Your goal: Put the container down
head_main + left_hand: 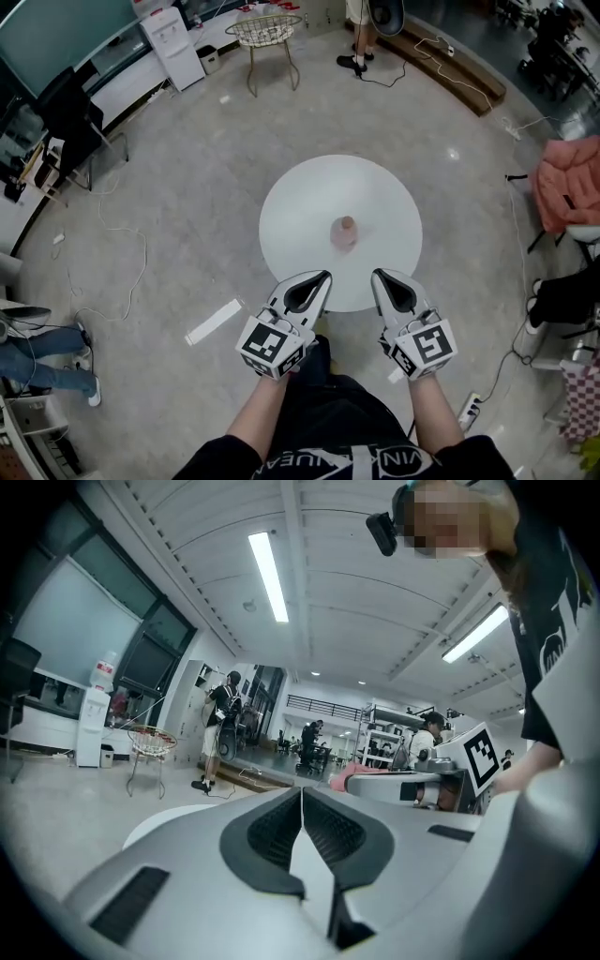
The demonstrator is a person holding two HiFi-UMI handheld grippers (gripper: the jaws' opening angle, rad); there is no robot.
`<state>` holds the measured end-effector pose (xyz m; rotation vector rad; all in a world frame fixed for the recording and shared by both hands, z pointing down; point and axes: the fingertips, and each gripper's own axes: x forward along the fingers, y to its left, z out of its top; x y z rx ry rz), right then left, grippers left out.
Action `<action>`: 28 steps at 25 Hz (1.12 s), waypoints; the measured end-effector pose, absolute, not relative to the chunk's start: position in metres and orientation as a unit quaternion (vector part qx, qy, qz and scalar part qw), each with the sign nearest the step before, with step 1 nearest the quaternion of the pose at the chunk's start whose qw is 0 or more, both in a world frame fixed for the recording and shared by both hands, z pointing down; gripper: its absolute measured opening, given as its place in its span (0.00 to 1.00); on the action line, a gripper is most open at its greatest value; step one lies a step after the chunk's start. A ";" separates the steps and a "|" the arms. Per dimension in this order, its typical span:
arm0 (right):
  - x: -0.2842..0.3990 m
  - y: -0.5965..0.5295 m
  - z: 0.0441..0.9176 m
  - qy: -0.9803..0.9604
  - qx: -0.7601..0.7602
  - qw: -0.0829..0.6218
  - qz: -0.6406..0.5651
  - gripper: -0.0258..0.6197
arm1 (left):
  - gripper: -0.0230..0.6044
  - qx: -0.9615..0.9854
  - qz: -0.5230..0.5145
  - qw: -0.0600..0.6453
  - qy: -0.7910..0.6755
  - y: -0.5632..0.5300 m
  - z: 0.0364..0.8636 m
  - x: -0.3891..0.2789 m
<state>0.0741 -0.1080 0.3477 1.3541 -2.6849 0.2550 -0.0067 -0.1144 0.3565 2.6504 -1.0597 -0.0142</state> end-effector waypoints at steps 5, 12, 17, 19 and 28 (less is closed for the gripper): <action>0.071 -0.096 0.331 -0.893 0.443 0.051 0.070 0.05 | 0.06 0.921 -0.010 0.123 -0.369 -0.103 0.340 -0.008; 0.075 -0.080 0.314 -0.895 0.441 0.045 0.056 0.05 | 0.06 0.920 -0.018 0.099 -0.378 -0.090 0.318 -0.010; 0.079 -0.074 0.304 -0.893 0.444 0.042 0.051 0.05 | 0.06 0.919 -0.025 0.089 -0.384 -0.084 0.308 -0.012; 0.077 -0.070 0.303 -0.893 0.446 0.041 0.049 0.05 | 0.06 0.919 -0.026 0.087 -0.385 -0.080 0.306 -0.016; 0.083 -0.052 0.300 -0.892 0.449 0.036 0.047 0.05 | 0.06 0.919 -0.028 0.078 -0.386 -0.066 0.300 -0.013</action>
